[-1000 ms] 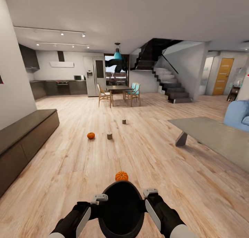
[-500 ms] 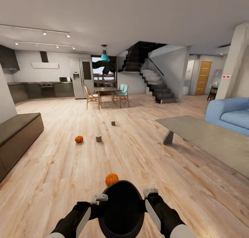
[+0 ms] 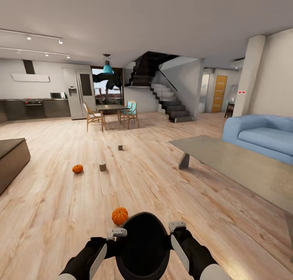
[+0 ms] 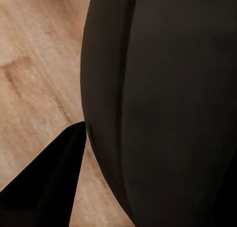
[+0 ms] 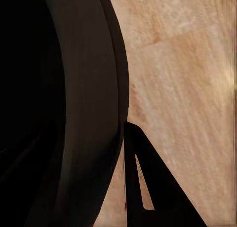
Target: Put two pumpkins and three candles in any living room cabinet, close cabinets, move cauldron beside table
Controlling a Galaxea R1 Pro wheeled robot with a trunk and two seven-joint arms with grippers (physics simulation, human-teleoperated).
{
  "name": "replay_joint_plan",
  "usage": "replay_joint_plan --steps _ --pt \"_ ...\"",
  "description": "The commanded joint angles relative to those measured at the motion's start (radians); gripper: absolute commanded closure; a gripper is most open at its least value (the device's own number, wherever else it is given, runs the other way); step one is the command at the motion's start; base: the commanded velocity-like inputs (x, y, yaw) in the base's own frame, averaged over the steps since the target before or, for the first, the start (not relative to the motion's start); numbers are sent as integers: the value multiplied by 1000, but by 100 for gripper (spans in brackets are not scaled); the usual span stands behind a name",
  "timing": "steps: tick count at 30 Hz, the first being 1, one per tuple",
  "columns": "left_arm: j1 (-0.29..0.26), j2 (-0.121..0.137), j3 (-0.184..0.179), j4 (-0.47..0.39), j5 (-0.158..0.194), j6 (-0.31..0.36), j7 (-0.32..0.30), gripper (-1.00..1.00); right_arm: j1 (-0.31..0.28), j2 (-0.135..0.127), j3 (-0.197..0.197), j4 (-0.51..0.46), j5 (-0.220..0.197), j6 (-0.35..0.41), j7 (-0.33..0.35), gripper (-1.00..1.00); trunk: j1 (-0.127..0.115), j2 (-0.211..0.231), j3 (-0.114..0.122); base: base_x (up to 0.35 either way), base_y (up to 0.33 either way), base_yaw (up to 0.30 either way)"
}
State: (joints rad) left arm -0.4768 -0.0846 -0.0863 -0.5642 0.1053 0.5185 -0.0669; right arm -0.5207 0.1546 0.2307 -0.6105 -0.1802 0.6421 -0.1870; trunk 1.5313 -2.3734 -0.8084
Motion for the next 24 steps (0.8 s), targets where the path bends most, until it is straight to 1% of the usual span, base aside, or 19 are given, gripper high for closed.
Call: replay_joint_plan --steps 1,24 --pt "0 -7 -9 -2 25 6 4 100 -1 0 4 -1 7 5 -9 100 0 -1 0 0 0 -236" --pt "0 -7 -9 -2 25 6 3 100 -1 0 4 -2 7 5 -9 100 0 -1 21 0 0 -234"
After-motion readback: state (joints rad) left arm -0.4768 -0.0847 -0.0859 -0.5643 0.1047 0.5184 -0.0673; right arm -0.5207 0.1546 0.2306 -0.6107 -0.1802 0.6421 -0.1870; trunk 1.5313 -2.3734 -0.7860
